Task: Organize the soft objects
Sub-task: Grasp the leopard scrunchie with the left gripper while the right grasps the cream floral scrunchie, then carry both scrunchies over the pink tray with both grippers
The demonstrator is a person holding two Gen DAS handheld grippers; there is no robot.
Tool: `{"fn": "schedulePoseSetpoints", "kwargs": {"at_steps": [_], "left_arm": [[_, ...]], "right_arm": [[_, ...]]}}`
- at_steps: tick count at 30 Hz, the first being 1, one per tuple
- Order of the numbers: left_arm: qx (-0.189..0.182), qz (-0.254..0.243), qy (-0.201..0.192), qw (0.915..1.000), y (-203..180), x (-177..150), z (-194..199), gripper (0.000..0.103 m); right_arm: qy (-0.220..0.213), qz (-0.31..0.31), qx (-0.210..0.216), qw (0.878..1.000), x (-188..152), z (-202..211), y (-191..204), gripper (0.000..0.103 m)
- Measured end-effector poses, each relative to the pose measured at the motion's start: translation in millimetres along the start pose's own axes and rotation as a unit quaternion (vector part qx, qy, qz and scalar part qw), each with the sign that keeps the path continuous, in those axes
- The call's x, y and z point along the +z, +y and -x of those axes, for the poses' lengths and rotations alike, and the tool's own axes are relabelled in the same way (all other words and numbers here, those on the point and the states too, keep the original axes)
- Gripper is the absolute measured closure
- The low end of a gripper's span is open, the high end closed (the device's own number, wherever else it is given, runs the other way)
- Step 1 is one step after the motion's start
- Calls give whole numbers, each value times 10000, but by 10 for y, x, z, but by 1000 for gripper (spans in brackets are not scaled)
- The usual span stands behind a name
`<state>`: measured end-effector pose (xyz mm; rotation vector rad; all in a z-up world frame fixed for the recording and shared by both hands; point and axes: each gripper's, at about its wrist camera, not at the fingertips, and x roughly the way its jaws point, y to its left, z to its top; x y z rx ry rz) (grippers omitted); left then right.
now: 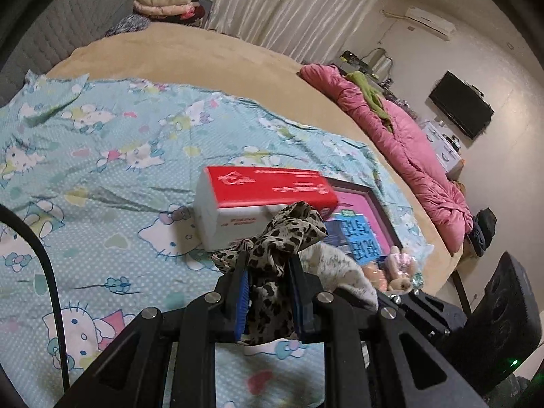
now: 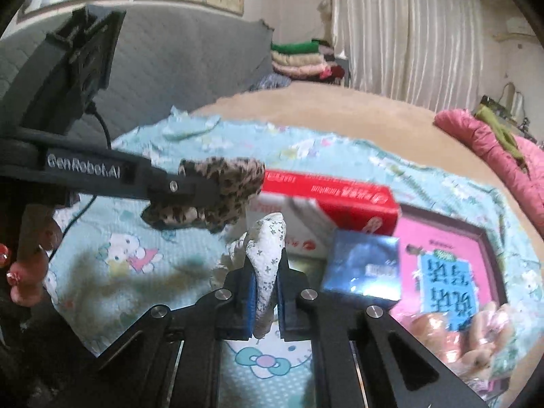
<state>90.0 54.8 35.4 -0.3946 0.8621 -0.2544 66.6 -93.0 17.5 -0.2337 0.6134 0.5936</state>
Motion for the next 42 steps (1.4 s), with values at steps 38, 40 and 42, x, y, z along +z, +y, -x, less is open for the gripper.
{"fn": "schedulePoseSetpoints", "kwargs": {"at_steps": [38,40,42], "left_arm": [[-158,-1478,101,9888,-1952,-72,-293,82],[-151,-1546,137,9878,-2008,-79,-364,82],[-117,-1588,168,9871,-2043,-82,-419,82]], "right_arm": [[-1267,-1762,-1072,9703,-203,1355,-1533,95],[-1270,-1860,-1109,9680,-229,1368,-1598,95],[-1251,-1941,-1136,9663,-260,1373,-1663,95]]}}
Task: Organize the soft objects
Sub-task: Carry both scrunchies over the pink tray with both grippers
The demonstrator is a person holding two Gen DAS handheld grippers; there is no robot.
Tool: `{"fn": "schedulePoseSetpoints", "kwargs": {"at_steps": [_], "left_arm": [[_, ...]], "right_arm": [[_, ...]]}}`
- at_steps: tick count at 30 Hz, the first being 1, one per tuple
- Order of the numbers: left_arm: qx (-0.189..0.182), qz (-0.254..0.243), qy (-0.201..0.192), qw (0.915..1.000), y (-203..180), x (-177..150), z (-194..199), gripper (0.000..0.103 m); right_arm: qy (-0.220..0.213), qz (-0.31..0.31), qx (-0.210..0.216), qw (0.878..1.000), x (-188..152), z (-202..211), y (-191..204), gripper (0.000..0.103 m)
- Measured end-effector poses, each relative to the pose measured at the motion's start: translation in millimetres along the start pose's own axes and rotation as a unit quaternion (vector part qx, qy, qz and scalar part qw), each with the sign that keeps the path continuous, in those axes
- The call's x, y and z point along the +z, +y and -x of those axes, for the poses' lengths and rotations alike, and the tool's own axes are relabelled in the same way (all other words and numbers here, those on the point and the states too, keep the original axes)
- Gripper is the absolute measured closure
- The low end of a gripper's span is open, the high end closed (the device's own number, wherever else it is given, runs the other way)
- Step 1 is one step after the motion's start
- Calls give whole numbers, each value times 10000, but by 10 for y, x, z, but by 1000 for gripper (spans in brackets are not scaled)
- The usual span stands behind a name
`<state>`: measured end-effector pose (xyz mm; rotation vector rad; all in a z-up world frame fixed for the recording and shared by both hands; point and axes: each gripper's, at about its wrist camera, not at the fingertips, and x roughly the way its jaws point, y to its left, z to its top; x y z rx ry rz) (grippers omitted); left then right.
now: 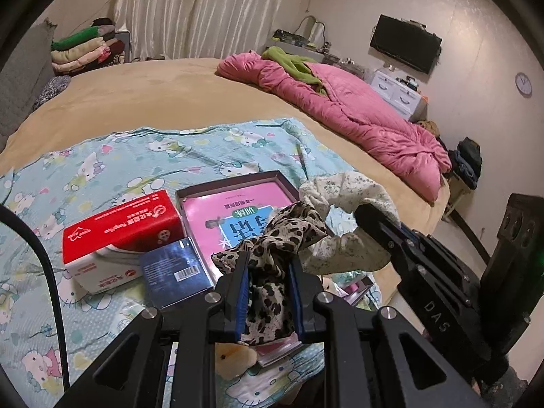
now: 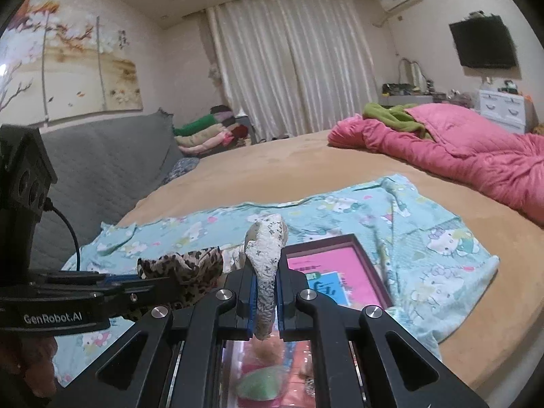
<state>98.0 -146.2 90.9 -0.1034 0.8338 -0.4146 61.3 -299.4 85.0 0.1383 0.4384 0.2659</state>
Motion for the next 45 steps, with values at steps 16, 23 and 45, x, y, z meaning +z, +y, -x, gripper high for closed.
{"fn": "schedulePoseSetpoints", "kwargs": {"at_steps": [16,23,45], "left_arm": [[169,-184,292,9993,-115,-72,-395,82],[230,-212,375,9988,-124,-122,-482,82],[300,-84,822,9961,2,-387,-817,82]], "right_arm": [[154,-439,-108,9989,-89,-97,-306,95],[220,-607,-148,9978,-122,-128,-409,95],[353,-1205,-192,9919,-206,-183,-631,94]]}}
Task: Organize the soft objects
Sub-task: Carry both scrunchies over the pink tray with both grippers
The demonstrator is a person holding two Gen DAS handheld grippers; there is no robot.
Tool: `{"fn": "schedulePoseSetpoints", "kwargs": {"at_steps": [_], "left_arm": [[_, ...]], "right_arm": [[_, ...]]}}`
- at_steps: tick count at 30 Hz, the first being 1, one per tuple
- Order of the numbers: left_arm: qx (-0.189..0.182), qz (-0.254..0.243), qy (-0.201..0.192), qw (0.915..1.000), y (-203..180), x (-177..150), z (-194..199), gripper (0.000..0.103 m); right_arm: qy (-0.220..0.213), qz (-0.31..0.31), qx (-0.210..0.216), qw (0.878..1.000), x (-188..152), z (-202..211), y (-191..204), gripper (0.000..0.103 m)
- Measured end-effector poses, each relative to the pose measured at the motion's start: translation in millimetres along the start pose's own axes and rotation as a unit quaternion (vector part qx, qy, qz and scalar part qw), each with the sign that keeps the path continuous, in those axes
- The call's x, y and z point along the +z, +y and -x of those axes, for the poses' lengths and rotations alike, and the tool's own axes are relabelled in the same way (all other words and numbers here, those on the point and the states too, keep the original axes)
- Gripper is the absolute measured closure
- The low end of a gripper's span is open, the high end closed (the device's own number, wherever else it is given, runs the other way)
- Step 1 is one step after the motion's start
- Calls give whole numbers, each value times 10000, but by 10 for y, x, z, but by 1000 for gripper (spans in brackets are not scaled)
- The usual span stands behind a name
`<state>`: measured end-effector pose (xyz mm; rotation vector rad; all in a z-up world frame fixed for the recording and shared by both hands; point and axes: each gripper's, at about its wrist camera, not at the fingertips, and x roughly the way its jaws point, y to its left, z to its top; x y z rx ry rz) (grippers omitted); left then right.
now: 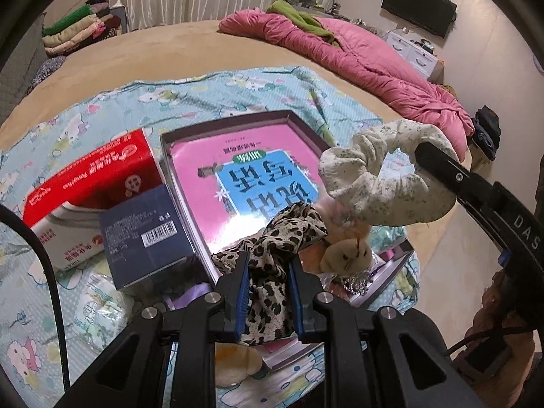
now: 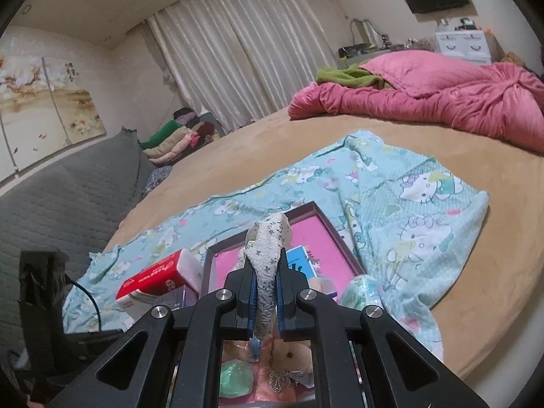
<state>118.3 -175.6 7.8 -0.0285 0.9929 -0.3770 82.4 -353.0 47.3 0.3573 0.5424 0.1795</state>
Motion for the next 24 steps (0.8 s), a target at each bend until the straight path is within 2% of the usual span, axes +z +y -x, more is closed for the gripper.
{"fn": "schedulePoseSetpoints", "kwargs": {"at_steps": [5,13,18,24], "left_arm": [[-37,-68,47,10000,-50,-13,-59,82],[-79,-174,139,9997,-116,-40,-138,82],[-118,-229,168,9995,-160,-39,-171,82],[-161,-259,252,9992,-196,-49,-236,82]], "right_arm": [[212,-67,148,9996,-58,-97,5,94],[738,-100,-197,9970,-186,-318,-94,92],[758,-136,-444,9960,-215,-336,-206,91],[784,-67,-661,9947,-230,-370,-251,83]]}}
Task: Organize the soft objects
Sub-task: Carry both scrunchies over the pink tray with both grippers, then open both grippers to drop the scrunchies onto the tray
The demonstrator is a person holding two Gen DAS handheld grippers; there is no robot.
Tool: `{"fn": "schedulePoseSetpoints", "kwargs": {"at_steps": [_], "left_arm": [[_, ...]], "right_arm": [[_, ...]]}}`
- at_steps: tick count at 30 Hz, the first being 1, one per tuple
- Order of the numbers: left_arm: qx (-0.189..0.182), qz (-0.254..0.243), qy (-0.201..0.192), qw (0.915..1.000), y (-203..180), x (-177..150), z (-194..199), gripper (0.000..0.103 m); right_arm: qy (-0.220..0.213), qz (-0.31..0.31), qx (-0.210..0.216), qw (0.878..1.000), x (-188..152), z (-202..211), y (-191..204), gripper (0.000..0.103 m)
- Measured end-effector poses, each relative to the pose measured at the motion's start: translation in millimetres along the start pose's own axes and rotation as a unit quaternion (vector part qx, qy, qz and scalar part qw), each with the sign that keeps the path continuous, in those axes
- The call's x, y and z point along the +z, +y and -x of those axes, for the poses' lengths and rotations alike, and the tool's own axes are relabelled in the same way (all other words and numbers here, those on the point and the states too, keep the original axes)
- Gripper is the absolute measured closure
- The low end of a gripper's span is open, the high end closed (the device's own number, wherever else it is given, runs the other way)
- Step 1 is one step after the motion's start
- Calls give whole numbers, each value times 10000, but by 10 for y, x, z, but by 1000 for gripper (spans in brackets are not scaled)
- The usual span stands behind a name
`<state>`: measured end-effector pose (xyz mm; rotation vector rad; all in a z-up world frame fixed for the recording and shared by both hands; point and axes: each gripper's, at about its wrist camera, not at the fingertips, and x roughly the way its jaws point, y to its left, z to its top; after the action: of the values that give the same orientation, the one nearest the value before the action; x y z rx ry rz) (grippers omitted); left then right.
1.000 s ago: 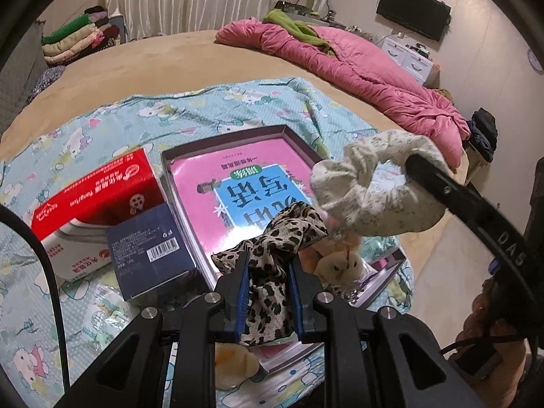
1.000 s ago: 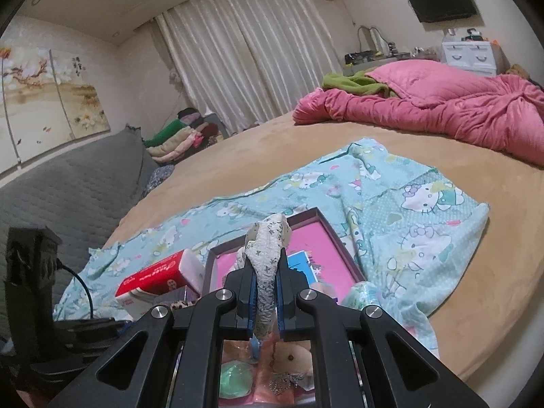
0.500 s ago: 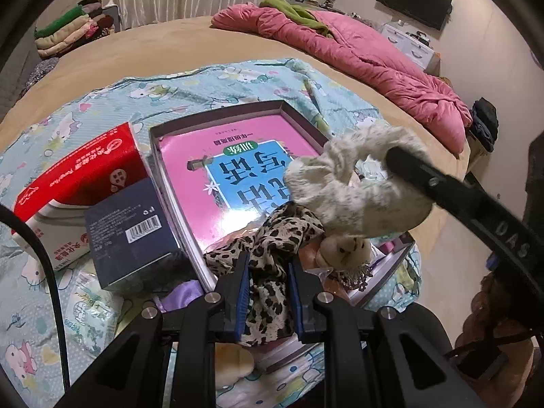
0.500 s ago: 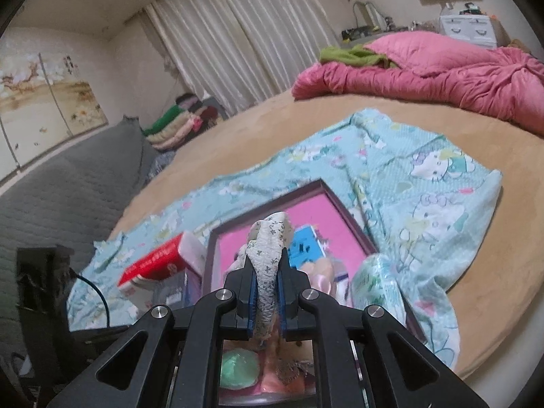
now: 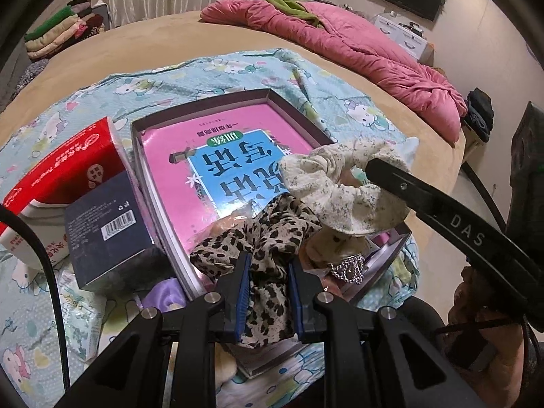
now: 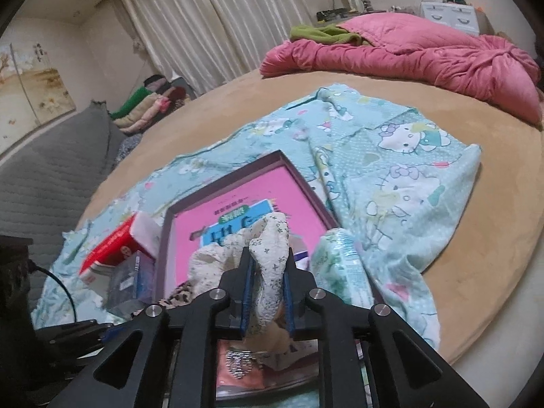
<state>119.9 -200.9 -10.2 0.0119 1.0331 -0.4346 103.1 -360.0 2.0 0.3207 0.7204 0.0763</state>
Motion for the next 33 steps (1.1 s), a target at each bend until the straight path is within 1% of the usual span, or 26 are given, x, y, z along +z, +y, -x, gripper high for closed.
{"fn": "schedulePoseSetpoints", "kwargs": {"at_steps": [3,5,7,9,10,13,17,19,20,22,26,28,30,33], "left_arm": [[-26,-2,25,10000,-5,4,-24,82],[-51,-1,34,10000,-7,2,-34,82],[-103,32,49,9999,3,-2,-40,82],[-154,77,59,9998,16,0,-46,82],[-183,103,65,9998,25,0,-49,82],[-248,139,79,9996,32,-6,-52,82],[-359,152,120,9992,22,-7,-71,78],[-387,141,134,9991,7,-4,-78,75],[-402,131,145,9990,0,-2,-83,73],[-398,111,160,9990,-16,1,-89,65],[-453,115,176,9988,-27,5,-87,61],[-484,114,163,9986,-27,6,-75,58],[-493,110,136,9986,-32,15,-59,55],[-512,101,103,9986,-35,29,-34,54]], "right_arm": [[-67,87,-133,9999,9,14,7,78],[-154,128,-203,9996,20,43,16,70],[-253,162,-278,9992,32,76,14,69],[-295,189,-333,9988,41,92,13,65],[-297,182,-361,9987,43,96,9,60],[-325,128,-420,9985,56,110,-20,55],[-458,60,-533,9975,79,161,-57,46],[-527,35,-571,9970,92,191,-70,41],[-555,37,-593,9967,95,203,-70,40],[-586,66,-613,9964,101,214,-62,39],[-586,98,-613,9963,97,215,-45,39],[-613,88,-616,9962,101,223,-45,39],[-635,64,-615,9961,104,234,-52,37],[-669,37,-629,9958,104,244,-58,32]]}}
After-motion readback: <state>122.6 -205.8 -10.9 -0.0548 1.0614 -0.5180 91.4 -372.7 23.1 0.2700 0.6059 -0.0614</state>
